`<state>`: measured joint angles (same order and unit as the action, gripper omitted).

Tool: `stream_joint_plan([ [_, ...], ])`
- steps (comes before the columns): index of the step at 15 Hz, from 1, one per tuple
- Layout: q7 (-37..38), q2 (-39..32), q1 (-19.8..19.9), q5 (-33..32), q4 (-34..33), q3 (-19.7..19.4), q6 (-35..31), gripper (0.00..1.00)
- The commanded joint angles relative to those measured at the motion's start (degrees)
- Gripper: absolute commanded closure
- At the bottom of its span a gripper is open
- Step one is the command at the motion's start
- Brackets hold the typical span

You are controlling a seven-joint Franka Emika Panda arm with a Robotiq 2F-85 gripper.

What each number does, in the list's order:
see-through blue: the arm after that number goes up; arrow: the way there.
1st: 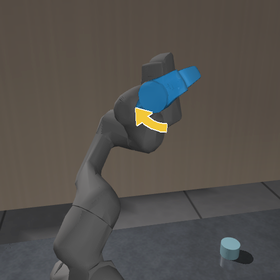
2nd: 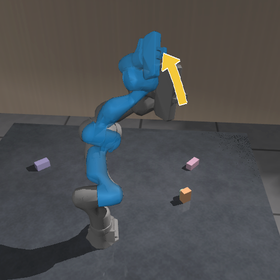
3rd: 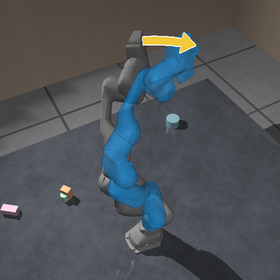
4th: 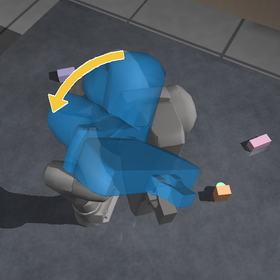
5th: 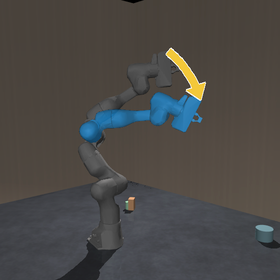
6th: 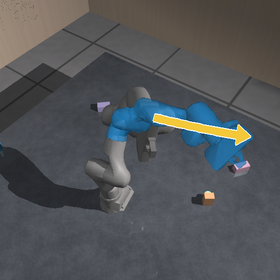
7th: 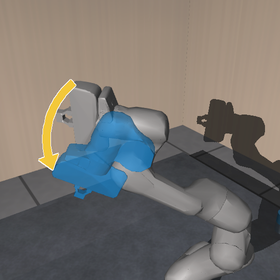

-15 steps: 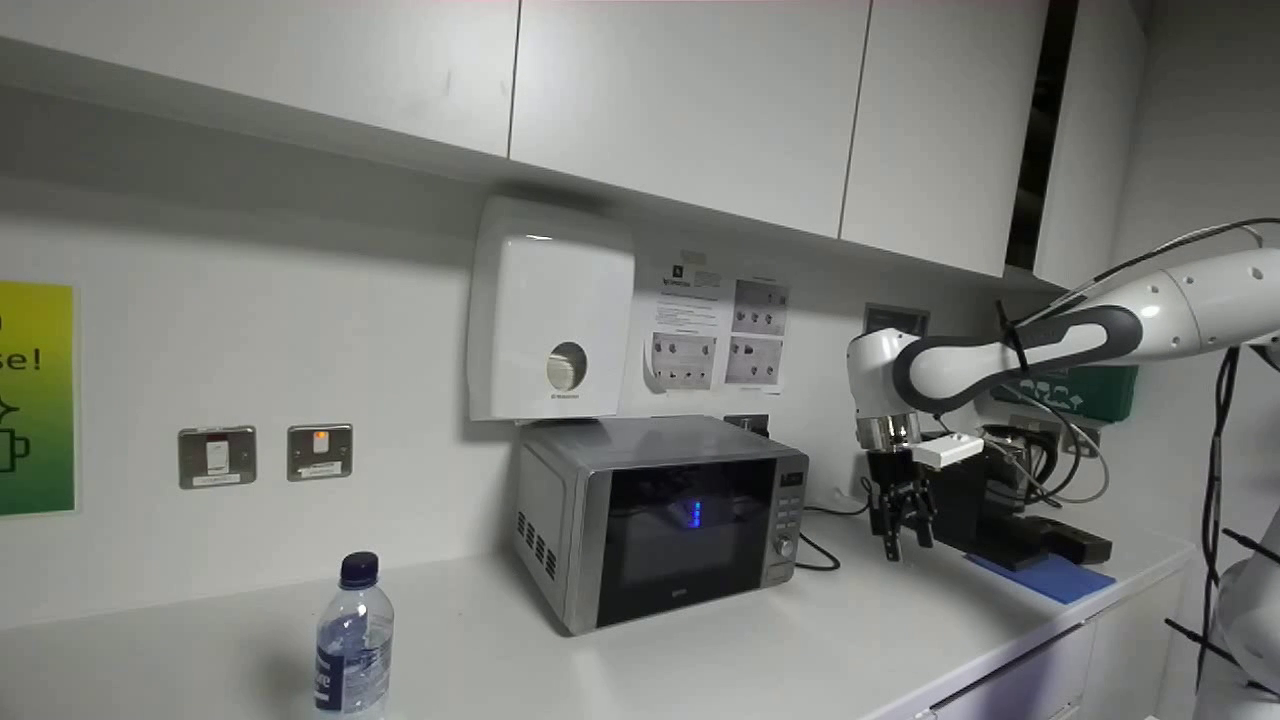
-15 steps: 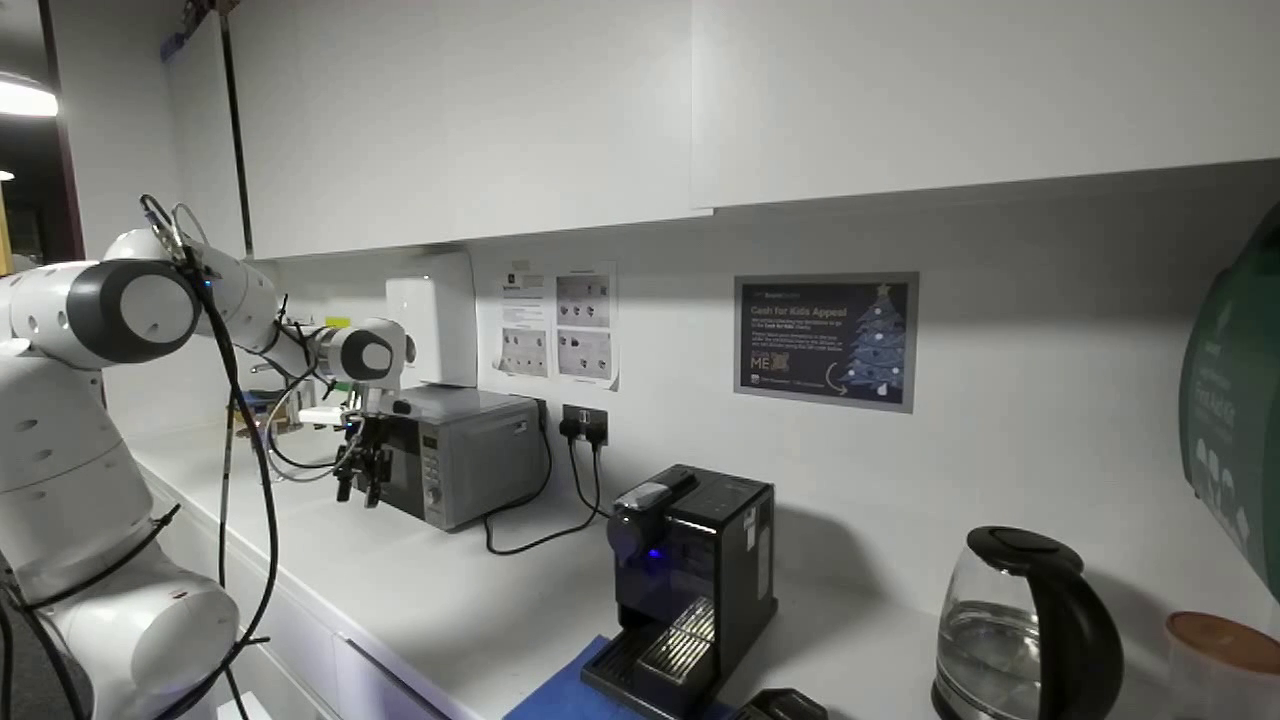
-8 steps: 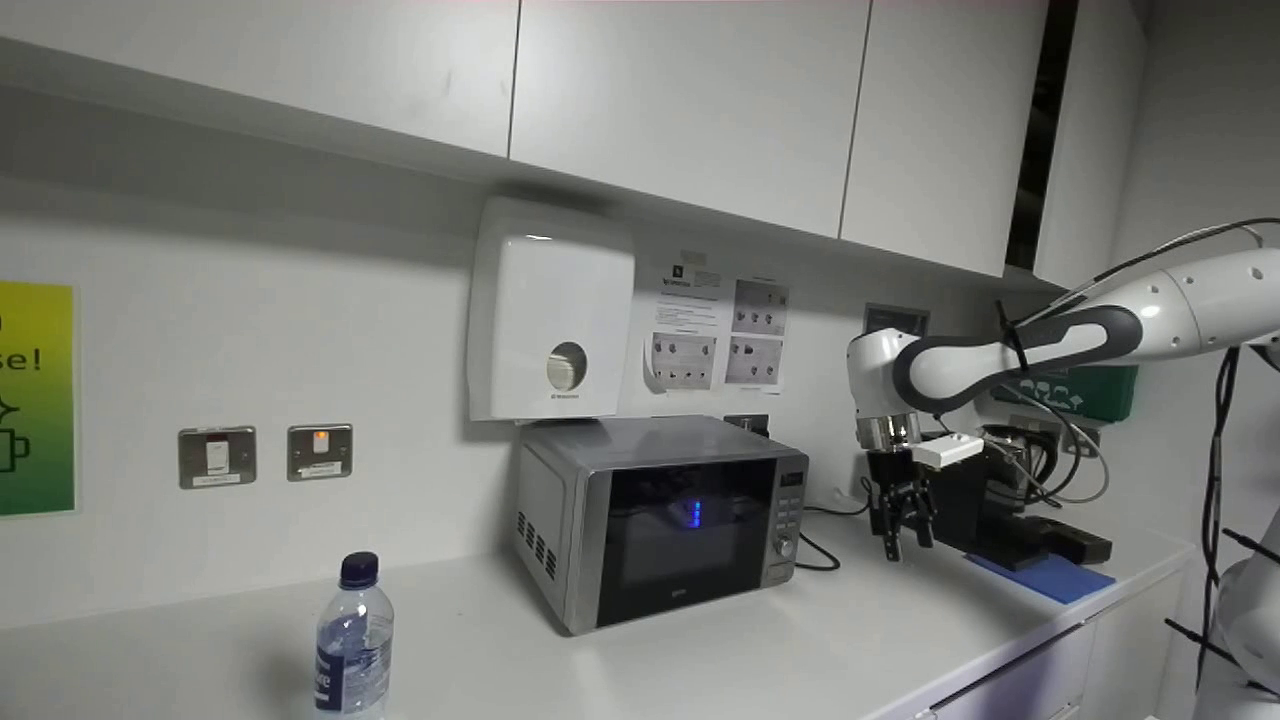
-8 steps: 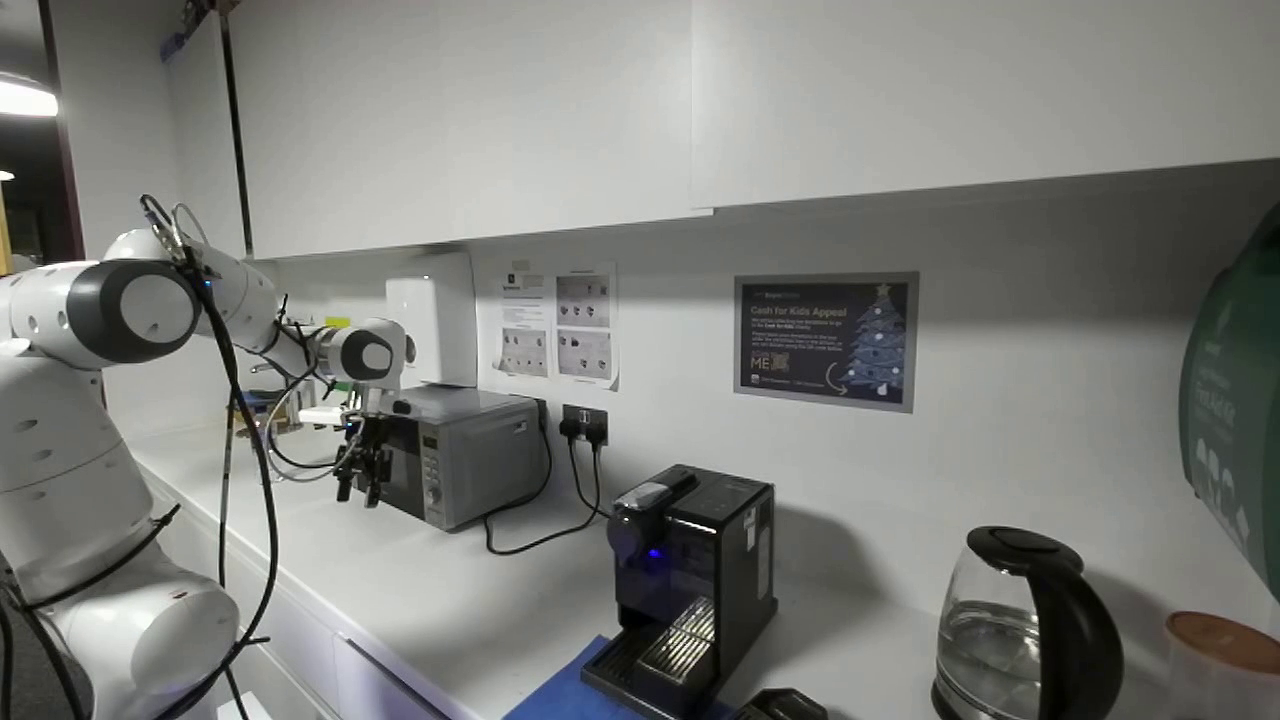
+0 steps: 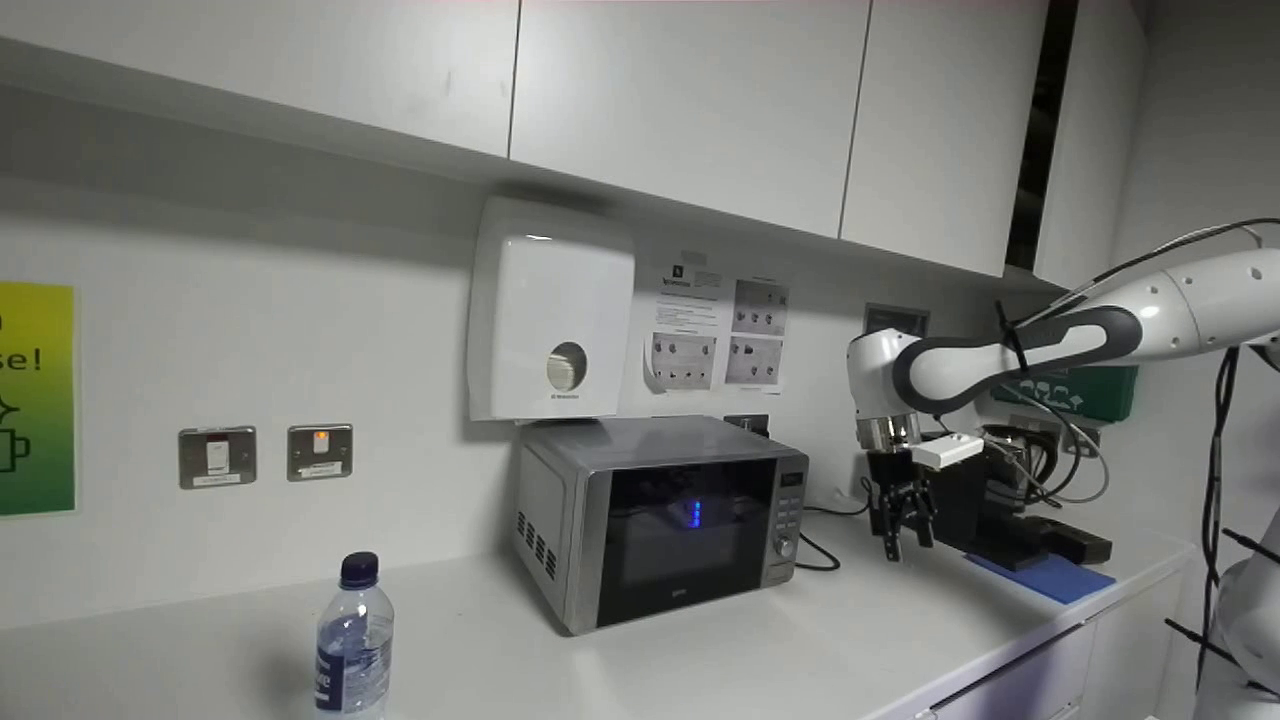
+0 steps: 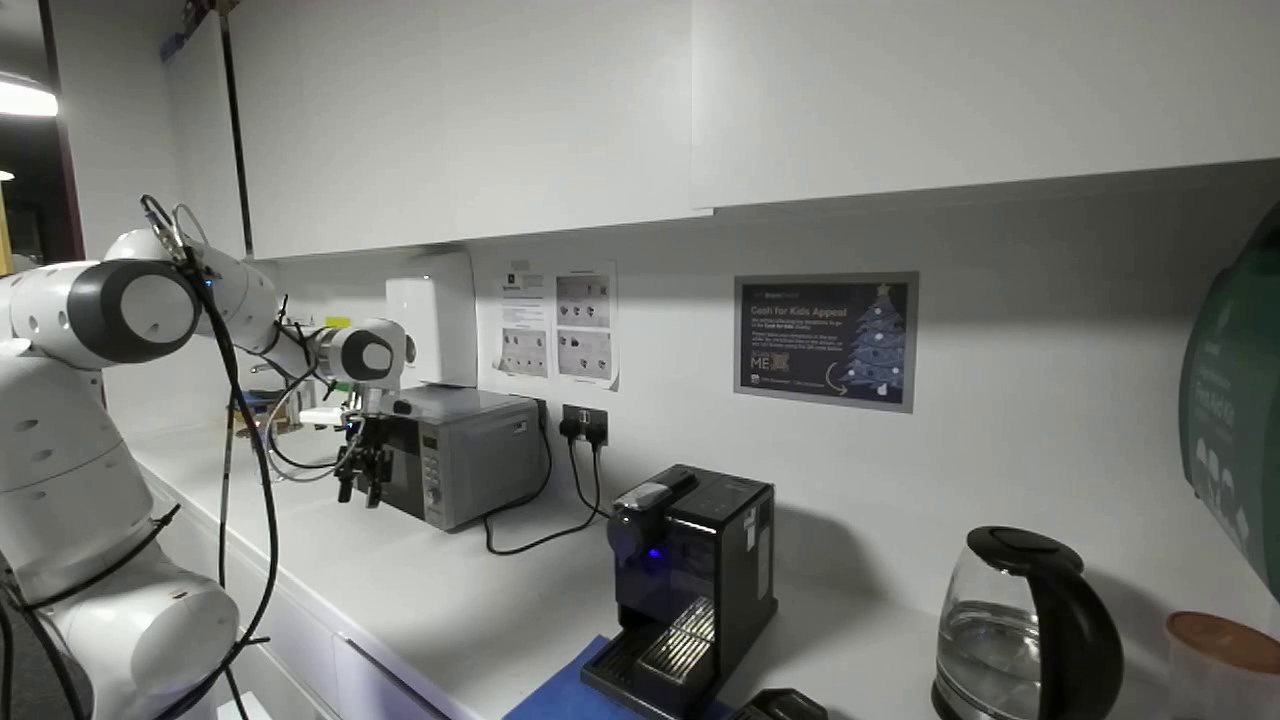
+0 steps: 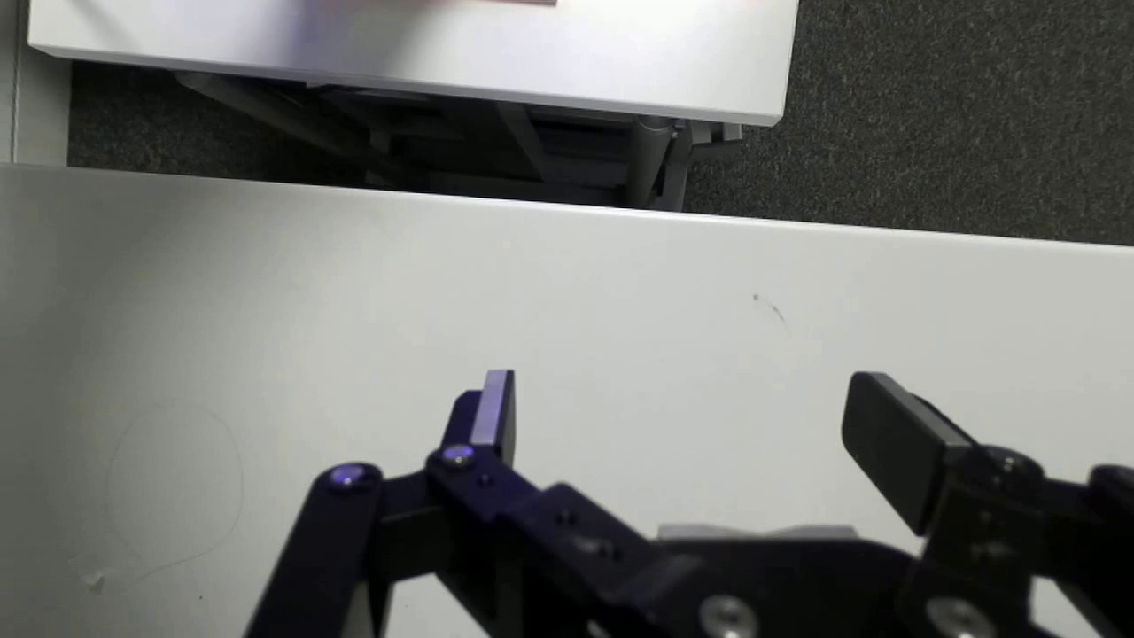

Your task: Open the microwave door.

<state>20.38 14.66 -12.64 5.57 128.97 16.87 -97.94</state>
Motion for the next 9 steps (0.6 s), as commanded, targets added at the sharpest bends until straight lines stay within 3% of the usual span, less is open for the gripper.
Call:
stream_joint_plan([
  [1, 2.97, -0.12, 0.11, -3.32, -0.75, 1.02, -0.11, 0.0],
  [9, 10.64, -2.17, -0.71, -6.58, -0.4, 4.56, -0.84, 0.0],
])
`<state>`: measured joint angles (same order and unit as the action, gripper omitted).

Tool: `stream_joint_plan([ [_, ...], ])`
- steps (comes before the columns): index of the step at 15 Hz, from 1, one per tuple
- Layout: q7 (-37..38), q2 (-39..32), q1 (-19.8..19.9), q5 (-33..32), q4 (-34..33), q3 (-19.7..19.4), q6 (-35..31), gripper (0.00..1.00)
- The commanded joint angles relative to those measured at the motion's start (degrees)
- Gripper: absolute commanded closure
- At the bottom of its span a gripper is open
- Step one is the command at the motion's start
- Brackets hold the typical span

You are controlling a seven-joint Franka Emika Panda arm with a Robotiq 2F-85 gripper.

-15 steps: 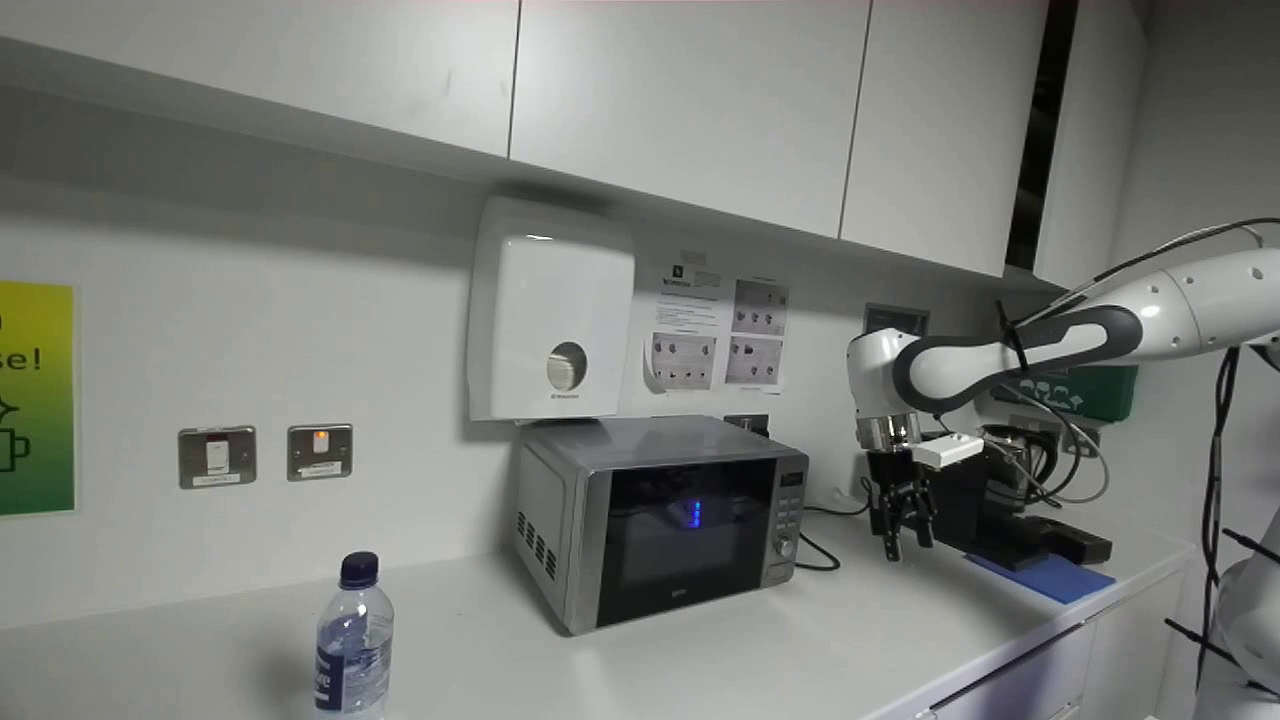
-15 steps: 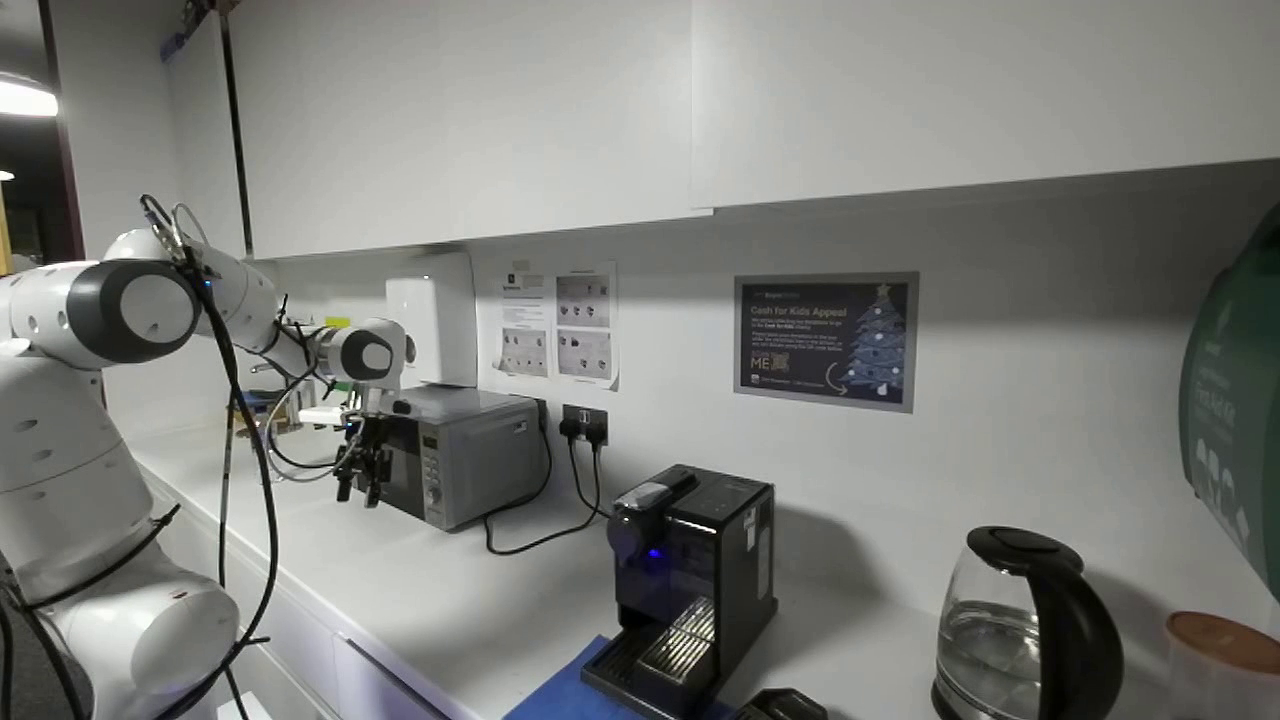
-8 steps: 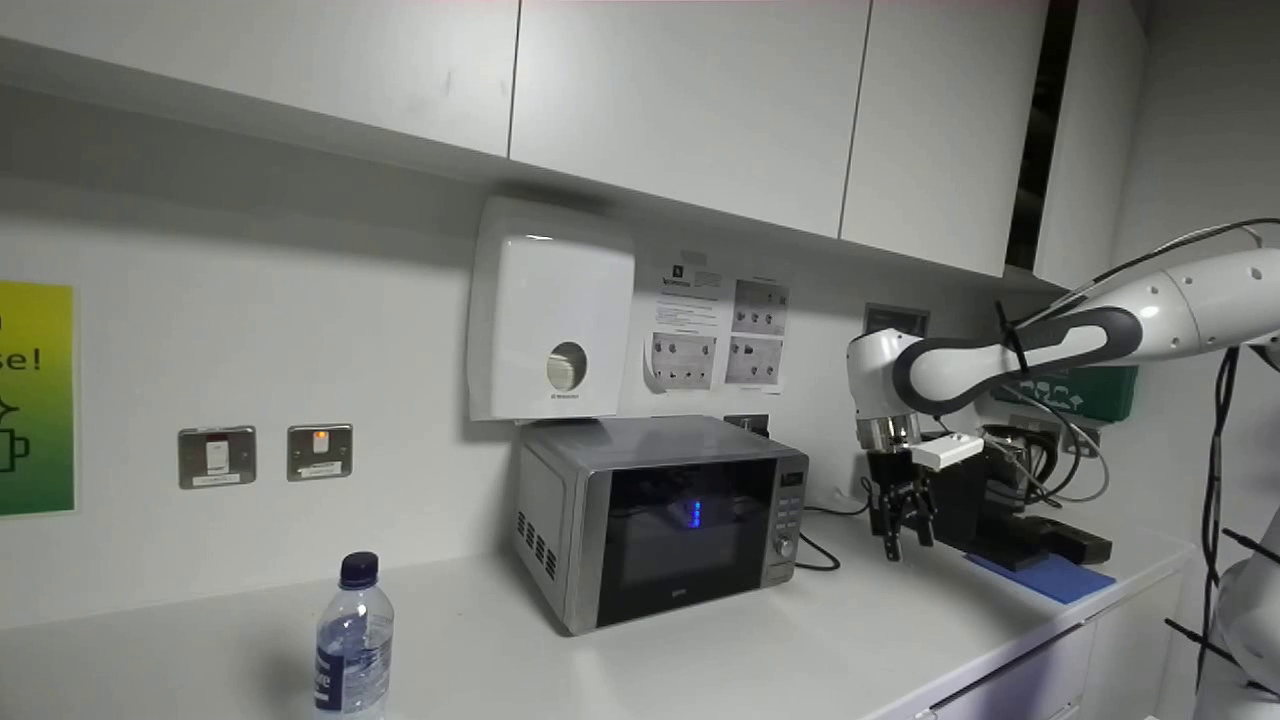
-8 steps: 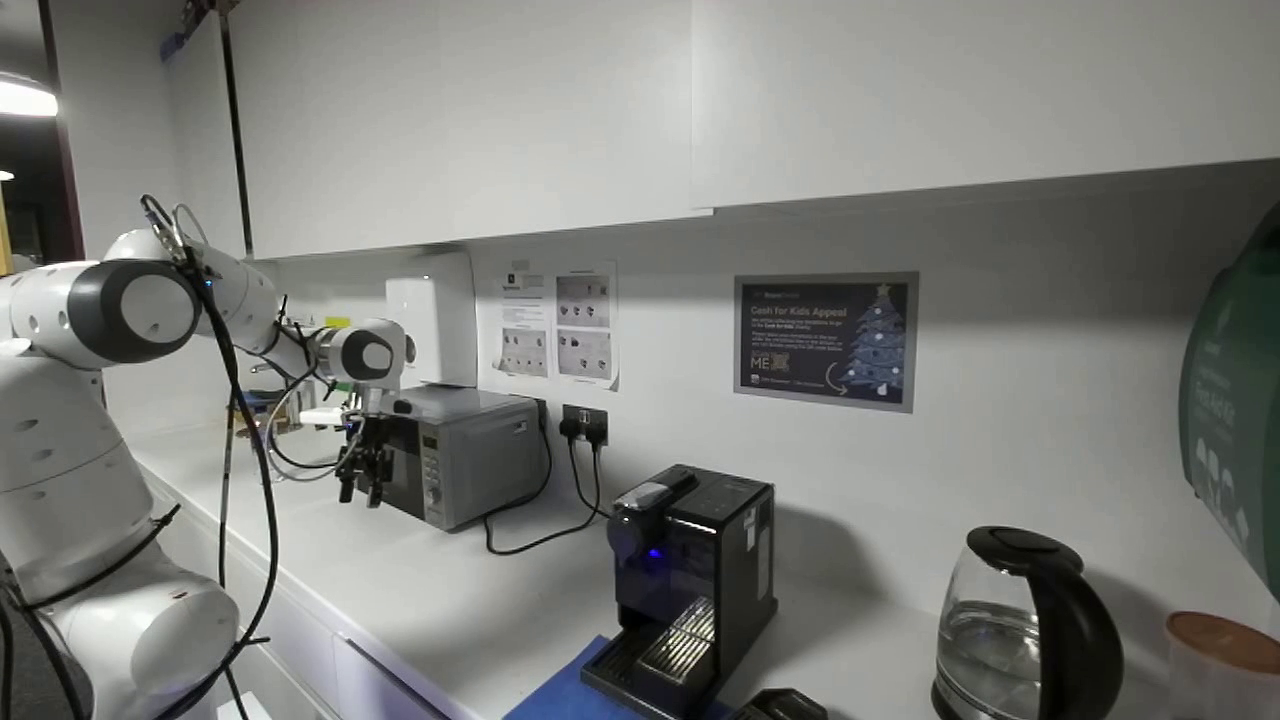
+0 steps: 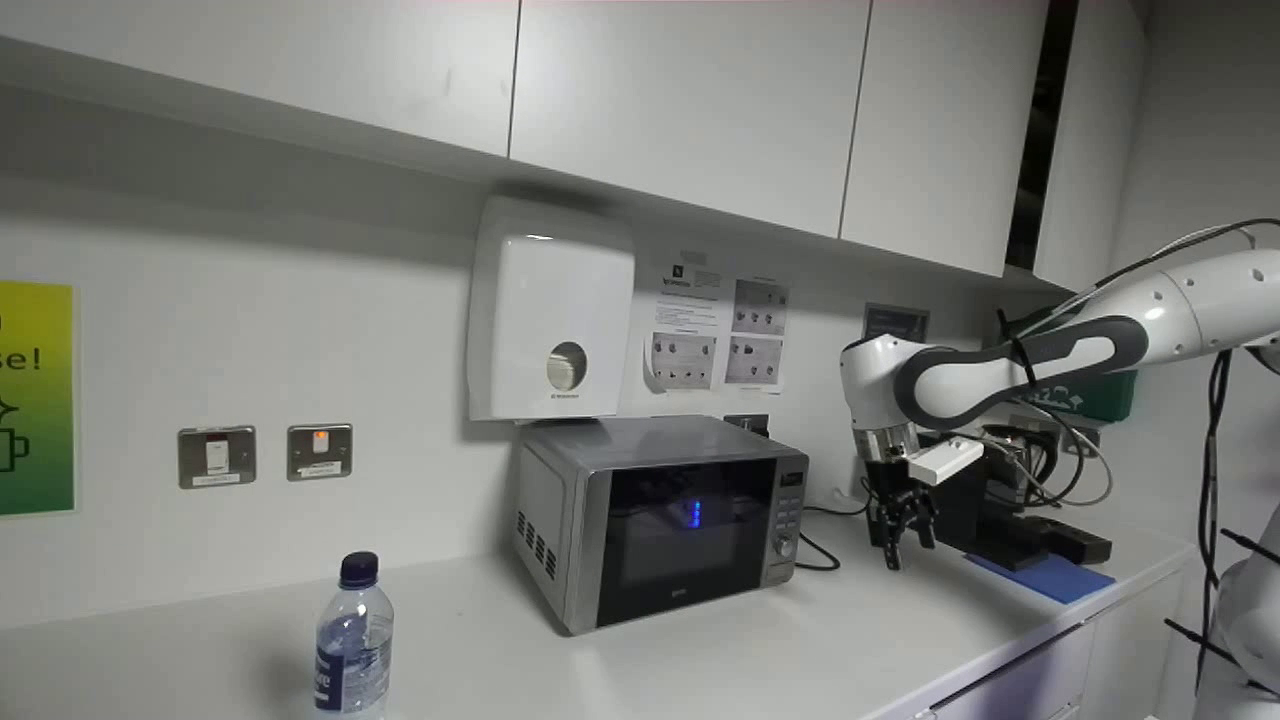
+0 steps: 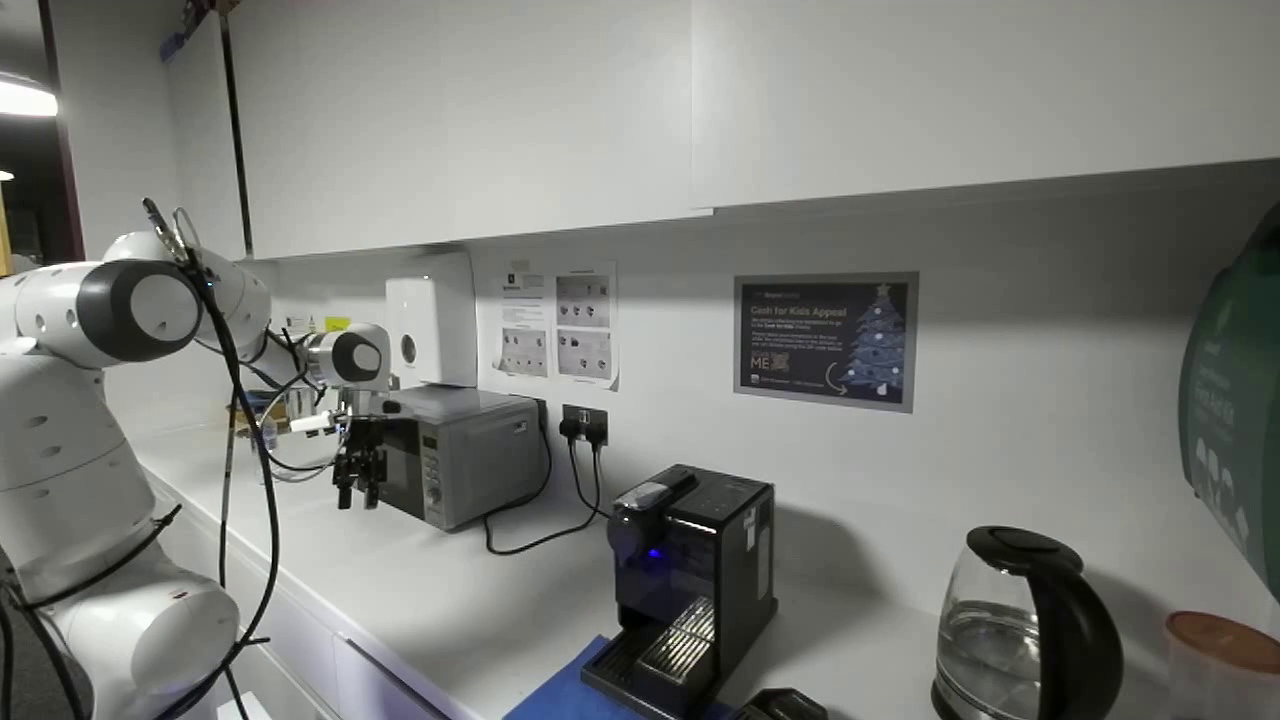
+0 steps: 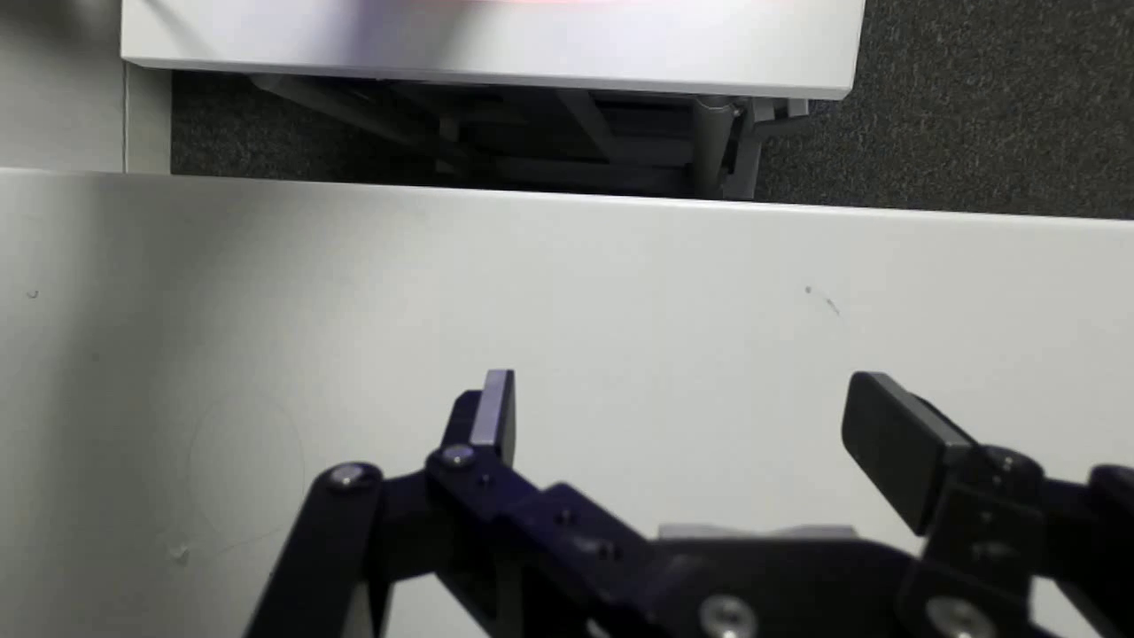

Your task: Open the microwave door.

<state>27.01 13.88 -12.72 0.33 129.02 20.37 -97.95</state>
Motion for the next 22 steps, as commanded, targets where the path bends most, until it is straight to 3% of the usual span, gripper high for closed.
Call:
stream_joint_plan([
  [1, 5.94, -1.77, -0.64, -1.11, -0.48, 1.53, -0.9, 0.0],
  [11, 20.96, -5.34, -2.04, -6.63, -0.1, 3.62, -4.56, 0.0],
  [16, 22.38, -5.98, -3.53, -11.89, 1.14, 3.78, -12.52, 0.0],
  [22, 22.46, -5.75, -4.17, -13.73, 2.78, 3.64, -21.21, 0.0],
])
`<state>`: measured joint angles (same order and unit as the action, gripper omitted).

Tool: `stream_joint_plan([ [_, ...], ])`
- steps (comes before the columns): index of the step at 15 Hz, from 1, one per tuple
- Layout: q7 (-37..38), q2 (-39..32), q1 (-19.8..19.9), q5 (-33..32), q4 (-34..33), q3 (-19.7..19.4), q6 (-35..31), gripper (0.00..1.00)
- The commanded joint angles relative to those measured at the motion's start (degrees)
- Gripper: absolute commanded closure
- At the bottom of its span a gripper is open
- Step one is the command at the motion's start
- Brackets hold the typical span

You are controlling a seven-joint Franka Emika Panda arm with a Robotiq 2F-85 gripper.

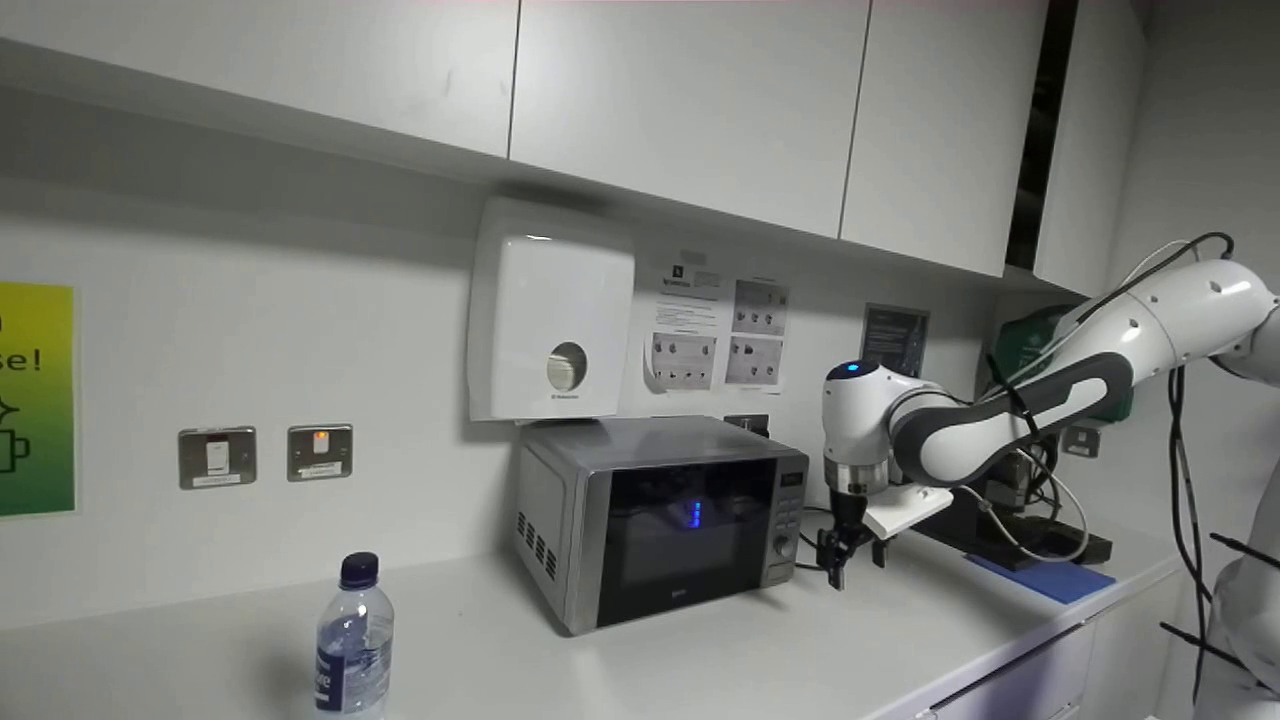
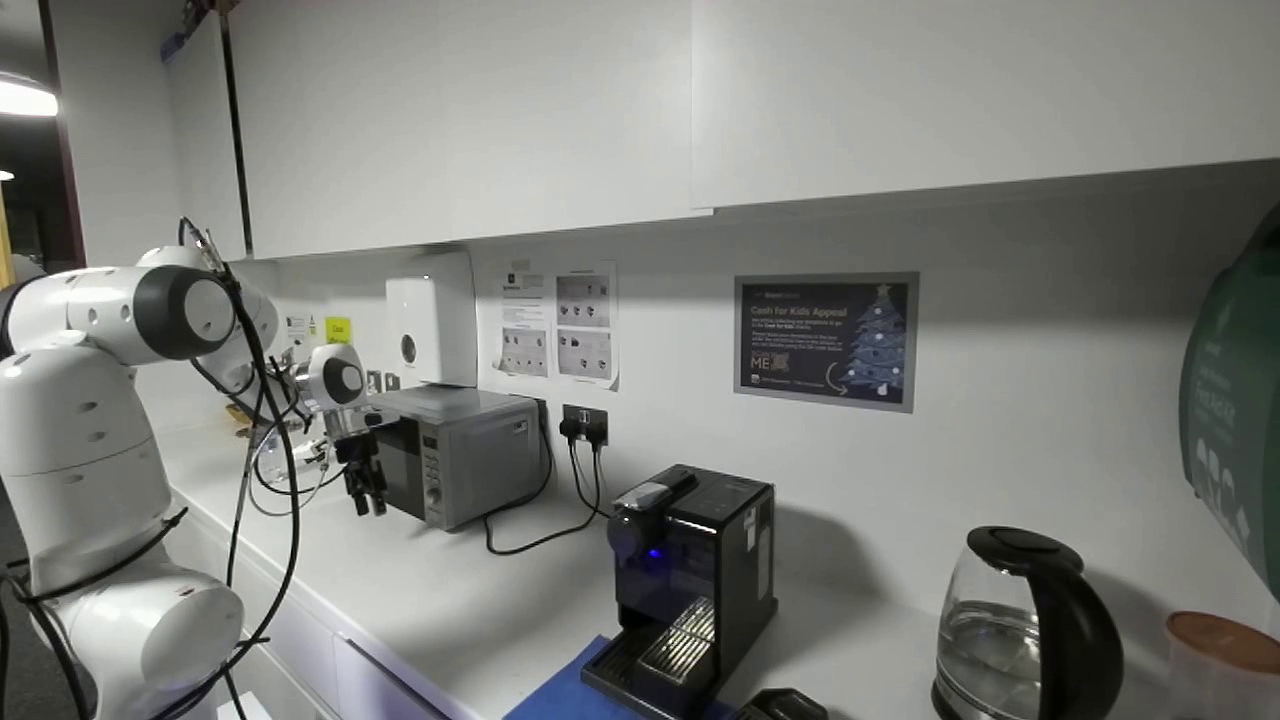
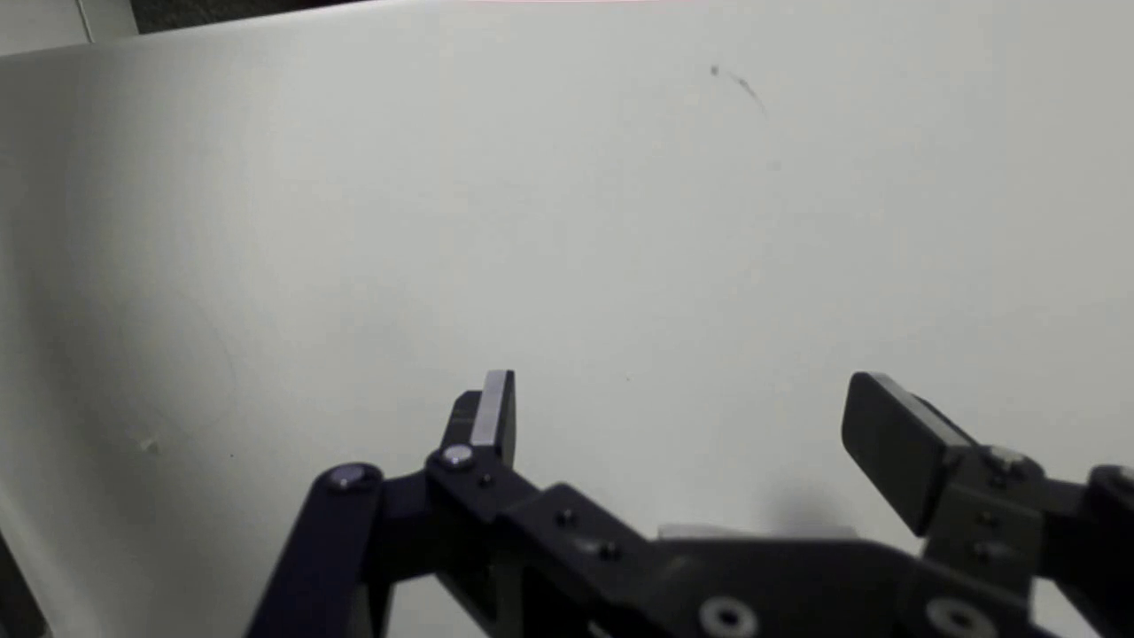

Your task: Open the microwave door.

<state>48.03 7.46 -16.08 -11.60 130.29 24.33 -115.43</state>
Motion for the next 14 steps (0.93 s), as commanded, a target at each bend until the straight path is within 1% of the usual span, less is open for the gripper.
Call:
stream_joint_plan([
  [1, 1.39, 0.71, -0.86, -1.8, 1.85, -0.33, -4.7, 0.0],
  [2, 1.33, 0.72, -0.93, -1.79, 2.1, -0.31, -5.5, 0.0],
  [3, 1.17, 0.76, -1.07, -1.85, 2.29, -0.25, -6.0, 0.05],
  [4, 1.14, 0.75, -1.14, -1.94, 2.42, -0.22, -6.47, 0.25],
  [6, 1.03, 0.86, -1.23, -2.43, 2.7, -0.16, -6.84, 0.32],
  [14, 0.79, 0.63, -1.73, -6.66, 3.14, 0.07, -6.74, 0.92],
])
